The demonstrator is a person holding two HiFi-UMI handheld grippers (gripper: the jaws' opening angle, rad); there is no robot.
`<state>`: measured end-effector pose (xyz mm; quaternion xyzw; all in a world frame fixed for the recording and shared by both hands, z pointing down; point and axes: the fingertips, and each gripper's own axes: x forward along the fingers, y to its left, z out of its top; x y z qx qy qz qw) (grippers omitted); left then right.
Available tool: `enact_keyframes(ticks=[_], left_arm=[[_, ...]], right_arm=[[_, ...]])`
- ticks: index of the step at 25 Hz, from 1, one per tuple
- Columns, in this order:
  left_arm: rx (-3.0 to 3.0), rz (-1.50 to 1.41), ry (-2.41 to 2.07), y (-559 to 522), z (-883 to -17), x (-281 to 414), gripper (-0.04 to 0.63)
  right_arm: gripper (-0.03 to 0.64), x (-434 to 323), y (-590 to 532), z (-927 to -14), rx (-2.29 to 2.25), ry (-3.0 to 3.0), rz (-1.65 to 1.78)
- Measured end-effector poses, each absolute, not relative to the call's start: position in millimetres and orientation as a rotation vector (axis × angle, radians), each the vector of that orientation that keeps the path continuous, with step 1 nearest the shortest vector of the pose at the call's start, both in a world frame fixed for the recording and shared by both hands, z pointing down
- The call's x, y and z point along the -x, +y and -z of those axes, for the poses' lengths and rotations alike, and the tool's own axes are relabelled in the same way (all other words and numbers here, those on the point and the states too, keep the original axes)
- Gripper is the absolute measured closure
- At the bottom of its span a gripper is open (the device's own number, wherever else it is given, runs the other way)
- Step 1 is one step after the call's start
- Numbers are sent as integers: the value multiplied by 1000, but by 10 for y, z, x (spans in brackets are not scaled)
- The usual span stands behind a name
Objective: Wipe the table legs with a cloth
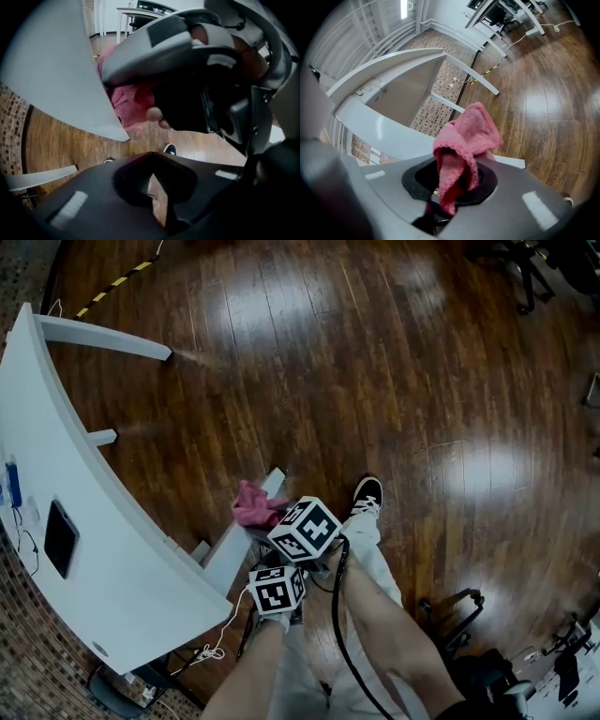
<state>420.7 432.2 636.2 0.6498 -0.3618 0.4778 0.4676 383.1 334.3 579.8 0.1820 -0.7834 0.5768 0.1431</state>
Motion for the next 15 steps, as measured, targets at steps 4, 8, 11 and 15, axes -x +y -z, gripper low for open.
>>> enact_keyframes(ticks=[4,8,11,15], left_arm=[[-1583,-1126,-907,4305,-6355,-4141,594],[-1598,-1132,-914,4328,-6346,-4082,593],[-1601,-1118,-922,4340,-6359,-4101,593],[-1609,-1094,-933,4403,-6338,-4110,593]], right_arm=[[555,-3828,3281,-5527,-483,-2325,-1808],[555,-3836,3311,-5374,-508,-2361,-1846],[555,-3852,3313,-5270,-532,-2394,-1862],[555,-3846,3360,-5124,-539,-2430,-1817]])
